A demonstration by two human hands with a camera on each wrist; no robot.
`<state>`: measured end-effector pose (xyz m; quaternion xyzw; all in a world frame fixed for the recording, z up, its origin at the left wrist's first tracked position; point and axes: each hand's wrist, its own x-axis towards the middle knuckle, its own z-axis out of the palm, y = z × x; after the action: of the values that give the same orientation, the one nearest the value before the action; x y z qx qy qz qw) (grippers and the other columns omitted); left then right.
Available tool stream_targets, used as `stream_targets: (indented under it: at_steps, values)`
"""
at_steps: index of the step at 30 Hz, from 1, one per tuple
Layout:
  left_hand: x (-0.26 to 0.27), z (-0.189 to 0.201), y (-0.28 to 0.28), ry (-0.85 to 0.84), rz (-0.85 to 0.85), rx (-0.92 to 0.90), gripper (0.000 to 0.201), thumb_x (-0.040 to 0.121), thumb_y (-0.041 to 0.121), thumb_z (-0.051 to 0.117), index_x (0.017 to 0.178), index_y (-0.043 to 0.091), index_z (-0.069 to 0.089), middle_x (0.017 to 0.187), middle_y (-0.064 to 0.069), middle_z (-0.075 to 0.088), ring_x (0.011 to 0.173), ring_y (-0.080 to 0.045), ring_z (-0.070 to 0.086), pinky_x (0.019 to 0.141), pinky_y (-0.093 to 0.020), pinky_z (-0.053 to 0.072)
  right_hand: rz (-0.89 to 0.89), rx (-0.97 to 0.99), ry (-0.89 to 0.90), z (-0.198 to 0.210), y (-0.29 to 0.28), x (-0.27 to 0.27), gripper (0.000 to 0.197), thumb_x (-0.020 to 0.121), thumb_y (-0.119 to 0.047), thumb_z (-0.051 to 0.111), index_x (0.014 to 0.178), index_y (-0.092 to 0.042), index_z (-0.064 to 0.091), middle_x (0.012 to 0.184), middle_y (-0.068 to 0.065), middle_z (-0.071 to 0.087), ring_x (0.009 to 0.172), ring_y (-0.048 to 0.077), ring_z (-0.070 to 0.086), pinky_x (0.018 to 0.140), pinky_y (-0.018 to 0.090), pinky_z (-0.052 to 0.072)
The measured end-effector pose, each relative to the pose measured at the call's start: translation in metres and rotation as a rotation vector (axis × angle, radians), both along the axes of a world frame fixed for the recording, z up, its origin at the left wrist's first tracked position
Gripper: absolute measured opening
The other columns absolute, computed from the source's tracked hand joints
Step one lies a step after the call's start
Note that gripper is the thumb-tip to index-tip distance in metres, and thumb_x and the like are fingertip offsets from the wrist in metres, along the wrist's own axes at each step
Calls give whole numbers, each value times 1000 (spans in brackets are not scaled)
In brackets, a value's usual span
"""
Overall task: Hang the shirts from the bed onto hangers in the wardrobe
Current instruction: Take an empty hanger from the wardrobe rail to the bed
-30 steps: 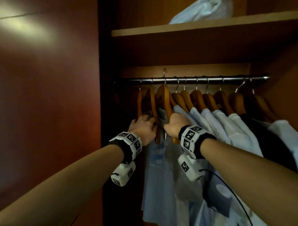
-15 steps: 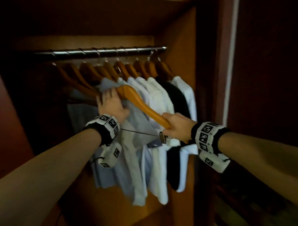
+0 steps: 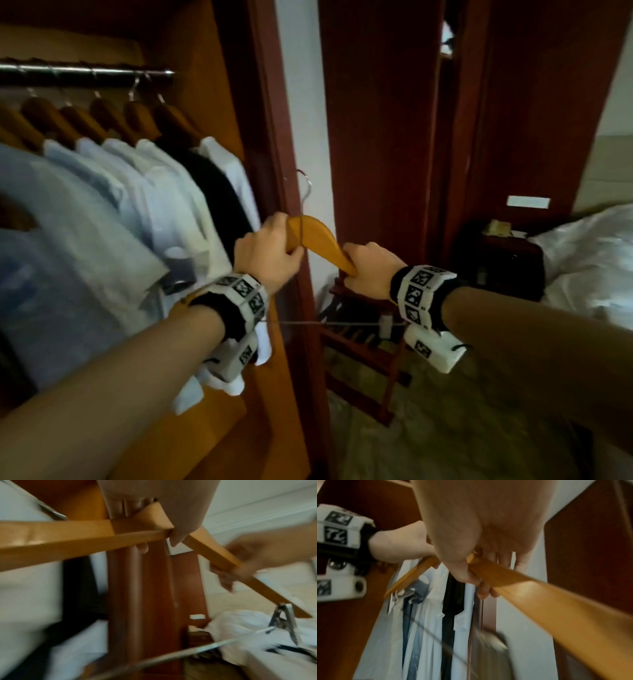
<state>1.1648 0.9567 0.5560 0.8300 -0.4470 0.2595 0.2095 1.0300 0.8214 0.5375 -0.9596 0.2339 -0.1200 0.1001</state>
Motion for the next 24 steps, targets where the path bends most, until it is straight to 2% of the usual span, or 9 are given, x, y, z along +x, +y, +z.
stream_targets:
  at_steps: [4, 6, 8, 12, 15, 18, 20, 22, 24]
  values:
    - [-85, -35, -69, 72, -159, 113, 42, 85, 40, 62, 118, 18, 48, 117, -5, 64, 97, -38, 65, 78, -42, 48, -171, 307, -184, -21, -37, -63, 21, 78, -22, 66, 97, -17, 58, 93, 6, 67, 80, 29, 69, 66, 36, 58]
    - [-129, -54, -102, 120, -228, 151, 38, 86, 38, 62, 115, 18, 47, 112, -5, 65, 94, -36, 65, 76, -40, 47, -249, 401, -226, -42, -63, -110, 17, 79, -17, 66, 94, -19, 59, 96, 6, 68, 81, 27, 69, 65, 34, 58]
    - [-176, -73, -134, 154, -300, 202, 34, 87, 37, 61, 111, 19, 45, 105, -4, 66, 90, -35, 66, 72, -38, 46, -317, 419, -238, -64, -89, -163, 17, 80, -13, 66, 93, -21, 57, 98, 4, 66, 87, 24, 66, 69, 33, 55]
    - [-269, -111, -195, 282, -405, 301, 30, 87, 35, 61, 111, 22, 48, 92, -3, 67, 84, -32, 66, 68, -35, 46, -479, 460, -275, -105, -141, -275, 12, 82, -13, 63, 93, -19, 63, 90, 1, 66, 79, 20, 64, 69, 35, 58]
    - [-339, -137, -240, 446, -450, 381, 12, 88, 38, 59, 92, 26, 60, 79, 0, 66, 75, -29, 65, 71, -36, 55, -620, 481, -319, -129, -169, -362, 19, 80, -19, 66, 99, -20, 63, 92, 0, 64, 82, 20, 64, 66, 31, 54]
    - [-414, -159, -278, 572, -545, 423, 16, 90, 32, 60, 80, 21, 59, 68, 2, 61, 62, -21, 60, 60, -29, 49, -761, 478, -301, -145, -187, -442, 24, 79, -21, 66, 102, -23, 59, 94, 1, 61, 83, 22, 63, 71, 36, 56]
    - [-464, -173, -298, 643, -622, 450, 13, 89, 23, 62, 77, 19, 58, 66, 0, 60, 59, -21, 60, 55, -30, 49, -853, 460, -286, -154, -194, -493, 20, 78, -20, 63, 95, -24, 55, 91, 2, 59, 78, 23, 60, 65, 33, 52]
    - [-527, -192, -320, 656, -728, 491, 16, 86, 20, 62, 72, 20, 54, 66, -1, 59, 62, -26, 62, 60, -35, 53, -975, 426, -278, -167, -196, -558, 17, 76, -19, 61, 91, -21, 54, 90, 4, 60, 75, 25, 58, 61, 30, 46]
    - [-589, -207, -338, 638, -810, 568, 17, 85, 20, 61, 71, 23, 52, 69, 0, 60, 67, -26, 63, 63, -30, 51, -1094, 417, -249, -180, -196, -618, 15, 75, -19, 58, 89, -18, 53, 89, 5, 59, 74, 26, 59, 56, 29, 43]
